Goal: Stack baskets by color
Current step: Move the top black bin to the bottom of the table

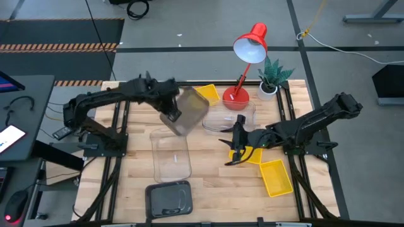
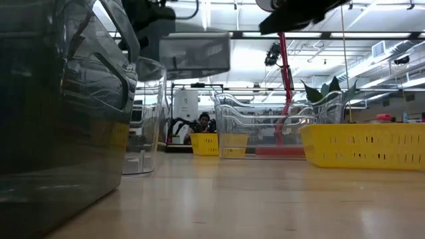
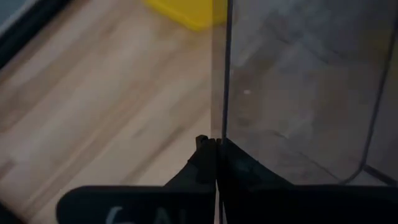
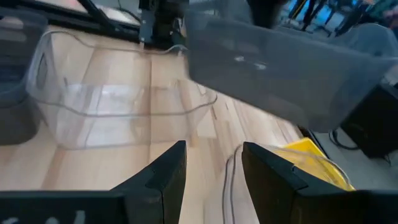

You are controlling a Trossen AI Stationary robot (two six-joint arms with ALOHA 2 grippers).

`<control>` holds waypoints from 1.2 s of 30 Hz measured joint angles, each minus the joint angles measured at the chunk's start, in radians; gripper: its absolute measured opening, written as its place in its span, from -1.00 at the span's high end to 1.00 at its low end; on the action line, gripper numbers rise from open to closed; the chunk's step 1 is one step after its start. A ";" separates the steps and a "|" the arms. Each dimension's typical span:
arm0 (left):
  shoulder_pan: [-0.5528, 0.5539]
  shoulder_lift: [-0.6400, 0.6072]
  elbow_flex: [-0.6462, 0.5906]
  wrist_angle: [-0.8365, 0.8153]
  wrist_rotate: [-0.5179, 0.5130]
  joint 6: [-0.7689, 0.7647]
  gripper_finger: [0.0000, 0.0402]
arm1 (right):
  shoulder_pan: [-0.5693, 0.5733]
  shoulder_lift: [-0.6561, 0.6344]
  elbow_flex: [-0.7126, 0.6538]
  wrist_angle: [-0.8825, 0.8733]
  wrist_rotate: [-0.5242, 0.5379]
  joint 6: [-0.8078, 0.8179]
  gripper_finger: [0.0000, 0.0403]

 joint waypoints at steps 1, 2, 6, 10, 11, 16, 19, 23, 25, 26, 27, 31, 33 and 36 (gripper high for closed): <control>-0.034 0.000 0.000 0.006 0.001 -0.011 0.97 | 0.014 -0.013 0.019 -0.049 0.012 0.016 0.20; -0.067 0.000 0.000 0.015 0.002 -0.030 0.97 | 0.028 -0.026 0.036 -0.089 0.019 0.034 0.20; -0.184 0.000 0.000 0.102 0.005 -0.110 0.97 | 0.086 -0.087 0.069 -0.177 0.048 0.098 0.20; -0.286 0.011 0.001 0.210 0.002 -0.208 0.97 | 0.139 -0.155 0.072 -0.267 0.061 0.156 0.20; -0.309 0.016 0.001 0.228 0.000 -0.228 0.97 | 0.152 -0.173 0.073 -0.298 0.060 0.177 0.20; -0.412 0.057 0.001 0.343 -0.012 -0.329 0.97 | 0.217 -0.255 0.073 -0.402 0.061 0.269 0.20; -0.460 0.095 0.001 0.386 -0.013 -0.390 0.97 | 0.262 -0.308 0.073 -0.420 0.056 0.278 0.20; -0.516 0.147 0.001 0.442 -0.014 -0.466 0.97 | 0.325 -0.375 0.073 -0.399 0.053 0.278 0.20; -0.543 0.165 0.001 0.461 -0.013 -0.503 0.97 | 0.358 -0.400 0.073 -0.398 0.053 0.279 0.20; -0.554 0.177 0.001 0.458 -0.013 -0.526 0.97 | 0.374 -0.411 0.073 -0.395 0.053 0.279 0.20; -0.563 0.186 0.006 0.456 -0.014 -0.541 0.97 | 0.388 -0.421 0.073 -0.392 0.053 0.279 0.20; -0.601 0.233 0.055 0.420 -0.035 -0.583 0.97 | 0.434 -0.430 0.073 -0.355 0.057 0.278 0.20; -0.618 0.270 0.103 0.410 -0.036 -0.588 0.97 | 0.453 -0.423 0.073 -0.335 0.060 0.275 0.20; -0.639 0.334 0.198 0.352 -0.038 -0.591 0.97 | 0.473 -0.410 0.072 -0.320 0.060 0.275 0.20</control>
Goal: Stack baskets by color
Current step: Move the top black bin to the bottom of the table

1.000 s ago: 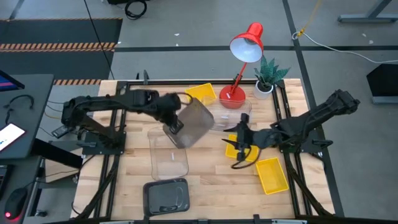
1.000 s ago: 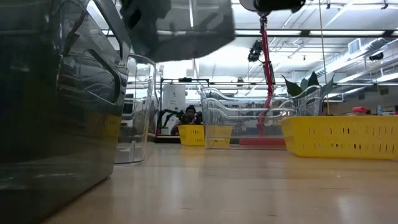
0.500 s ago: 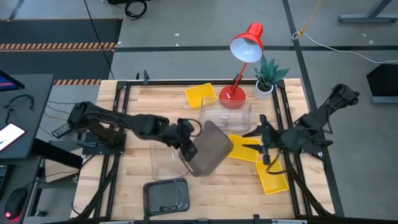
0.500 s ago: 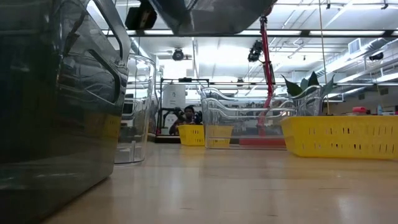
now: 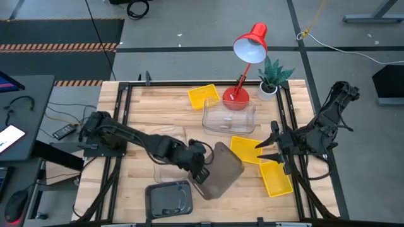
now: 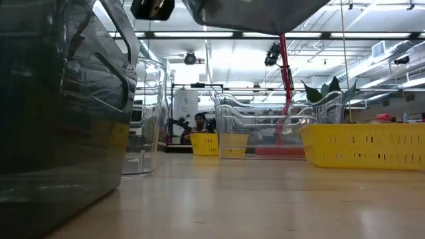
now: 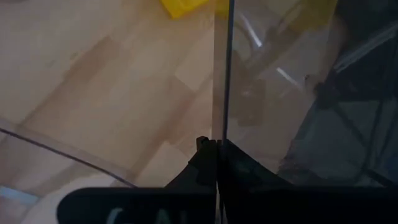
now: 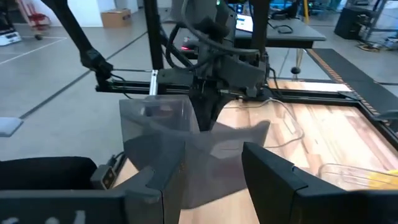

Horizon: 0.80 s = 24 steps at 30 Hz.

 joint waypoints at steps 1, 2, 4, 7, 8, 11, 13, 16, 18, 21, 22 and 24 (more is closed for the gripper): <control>-0.006 0.023 0.034 -0.049 0.000 -0.001 0.97 | 0.005 0.005 0.000 0.012 0.000 0.000 0.20; -0.009 0.046 0.066 -0.087 -0.002 -0.001 0.97 | 0.010 0.008 0.000 0.019 0.000 0.000 0.20; -0.019 0.092 0.124 -0.141 -0.007 -0.002 0.97 | 0.022 0.017 0.000 0.035 0.001 0.000 0.20; -0.025 0.161 0.194 -0.168 -0.013 -0.004 0.97 | 0.037 0.026 0.000 0.052 0.002 -0.002 0.20; -0.028 0.182 0.213 -0.166 -0.011 -0.001 0.97 | 0.042 0.028 0.000 0.062 0.003 -0.002 0.20; -0.035 0.247 0.264 -0.169 -0.010 0.005 0.97 | 0.055 0.029 0.000 0.071 0.004 -0.003 0.20; -0.036 0.287 0.294 -0.174 0.006 0.013 0.97 | 0.063 0.029 0.000 0.078 0.004 -0.007 0.20; -0.043 0.336 0.325 -0.186 0.023 0.013 0.96 | 0.077 0.029 0.000 0.085 0.004 -0.012 0.20; -0.045 0.358 0.330 -0.190 0.031 0.012 0.96 | 0.082 0.029 0.000 0.085 0.004 -0.021 0.20; -0.044 0.382 0.330 -0.199 0.036 -0.001 0.96 | 0.085 0.030 0.000 0.087 0.004 -0.023 0.20; -0.042 0.388 0.330 -0.199 0.043 -0.002 0.96 | 0.085 0.033 0.000 0.095 0.004 -0.023 0.20; -0.037 0.403 0.330 -0.198 0.067 0.000 0.96 | 0.085 0.042 0.000 0.104 0.004 -0.028 0.20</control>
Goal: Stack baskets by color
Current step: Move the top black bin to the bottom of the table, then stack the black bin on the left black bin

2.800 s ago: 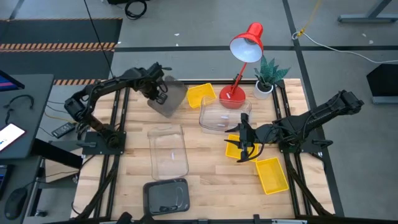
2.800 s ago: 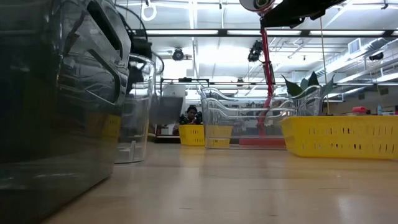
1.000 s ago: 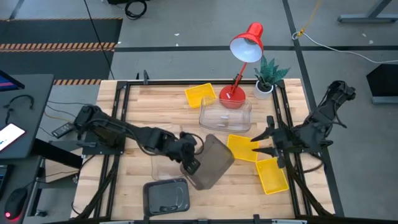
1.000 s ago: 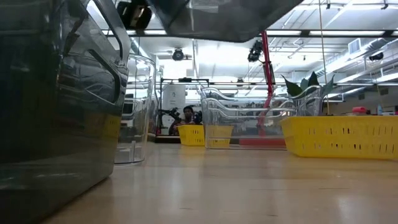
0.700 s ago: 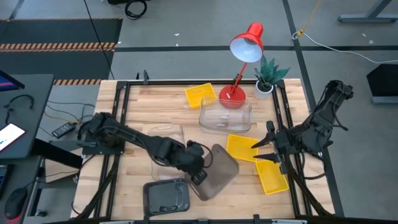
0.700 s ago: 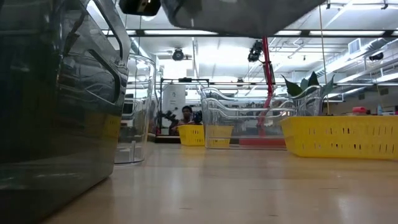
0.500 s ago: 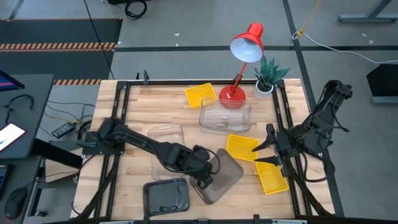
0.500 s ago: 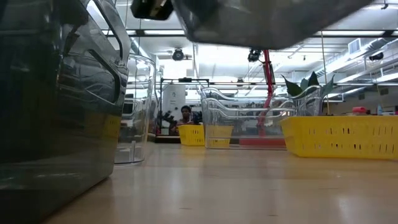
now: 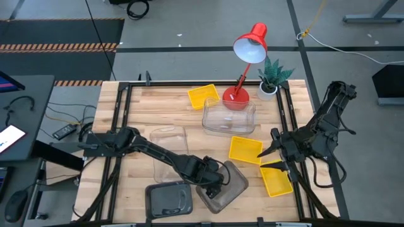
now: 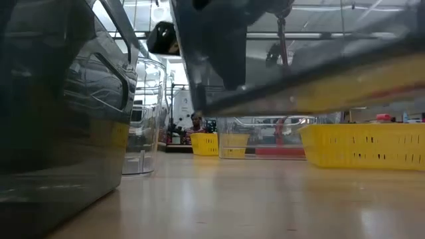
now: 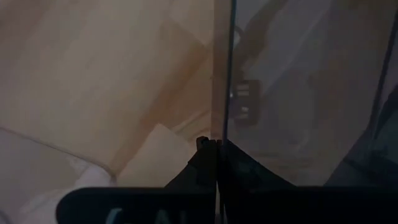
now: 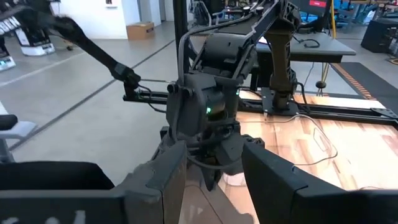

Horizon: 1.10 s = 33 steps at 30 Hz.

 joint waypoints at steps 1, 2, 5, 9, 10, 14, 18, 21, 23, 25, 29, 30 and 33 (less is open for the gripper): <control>0.003 0.006 0.000 0.001 0.006 0.004 0.96 | 0.000 0.006 0.000 0.003 -0.001 -0.001 0.20; 0.005 0.008 0.000 -0.002 0.007 0.011 0.95 | 0.000 0.013 0.000 0.010 -0.002 0.000 0.20; 0.004 0.007 0.001 0.002 0.001 0.013 0.89 | 0.000 0.035 0.000 0.017 -0.004 0.001 0.20; 0.003 0.007 0.001 -0.002 -0.011 0.013 0.75 | 0.000 0.058 0.000 0.026 -0.004 0.004 0.20; 0.003 0.007 0.001 -0.003 -0.011 0.013 0.71 | 0.000 0.063 0.000 0.029 -0.004 0.004 0.20; 0.002 0.007 0.001 -0.003 -0.027 0.018 0.54 | 0.000 0.072 0.000 0.045 -0.003 0.001 0.20; 0.005 0.006 0.001 -0.003 -0.064 0.046 0.39 | 0.000 0.095 0.000 0.051 -0.003 0.008 0.20; 0.010 0.006 0.001 -0.004 -0.067 0.086 0.31 | 0.000 0.134 0.000 0.056 -0.004 0.029 0.20; 0.010 0.005 0.001 -0.004 -0.066 0.125 0.28 | 0.000 0.170 0.000 0.056 -0.004 0.061 0.20; 0.010 0.005 0.005 -0.005 -0.065 0.194 0.26 | 0.000 0.220 0.000 0.056 -0.004 0.099 0.20; -0.004 0.003 0.063 -0.020 -0.059 0.409 0.28 | 0.008 0.324 -0.001 0.052 -0.011 0.158 0.20; -0.011 0.003 0.082 -0.031 -0.057 0.463 0.29 | 0.012 0.346 -0.001 0.051 -0.012 0.174 0.20; -0.039 0.003 0.159 -0.097 -0.058 0.613 0.29 | 0.021 0.406 -0.001 0.013 -0.024 0.245 0.20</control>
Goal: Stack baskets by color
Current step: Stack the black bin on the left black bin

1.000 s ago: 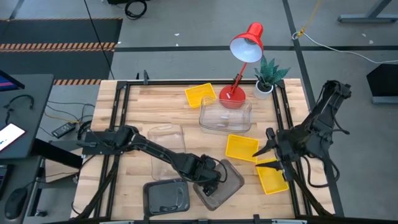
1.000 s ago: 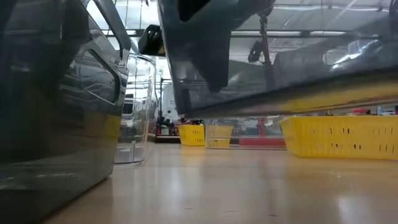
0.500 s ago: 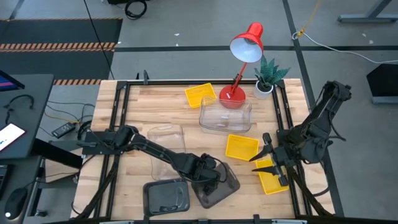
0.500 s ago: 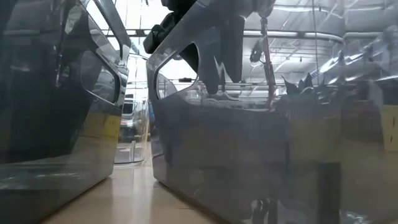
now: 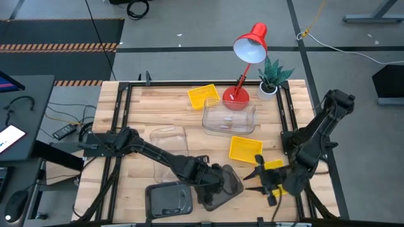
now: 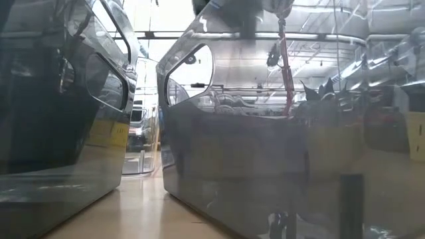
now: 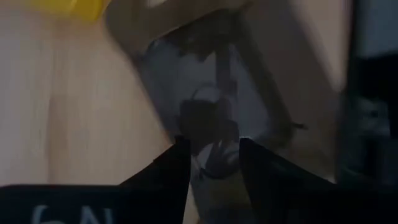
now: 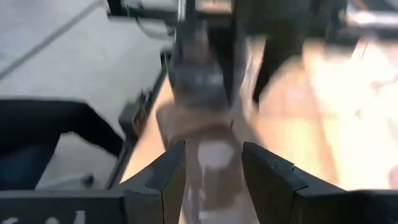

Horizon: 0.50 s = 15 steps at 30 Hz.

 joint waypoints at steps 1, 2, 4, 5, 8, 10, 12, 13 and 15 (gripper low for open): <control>-0.009 -0.003 0.017 -0.001 -0.002 0.041 0.29 | 0.001 0.021 0.000 -0.015 -0.012 0.028 0.20; -0.017 -0.003 0.029 -0.006 -0.015 0.069 0.29 | 0.001 0.042 0.000 -0.026 -0.028 0.057 0.20; -0.034 -0.002 0.045 -0.014 -0.048 0.093 0.29 | 0.001 0.092 0.000 -0.039 -0.063 0.103 0.20; -0.040 -0.002 0.046 -0.009 -0.059 0.094 0.29 | -0.001 0.118 0.000 -0.039 -0.081 0.118 0.20; -0.040 -0.001 0.044 -0.015 -0.057 0.084 0.31 | -0.002 0.191 0.000 -0.035 -0.129 0.143 0.20; -0.034 0.006 0.043 -0.035 -0.043 0.056 0.34 | -0.001 0.224 0.000 -0.021 -0.162 0.149 0.20; -0.030 0.008 0.042 -0.053 -0.030 0.044 0.37 | 0.006 0.251 0.000 0.004 -0.182 0.155 0.20; -0.030 0.008 0.042 -0.059 -0.029 0.044 0.39 | 0.011 0.266 0.000 0.021 -0.193 0.155 0.21; -0.030 0.008 0.042 -0.060 -0.029 0.054 0.41 | 0.018 0.296 0.000 0.056 -0.215 0.154 0.22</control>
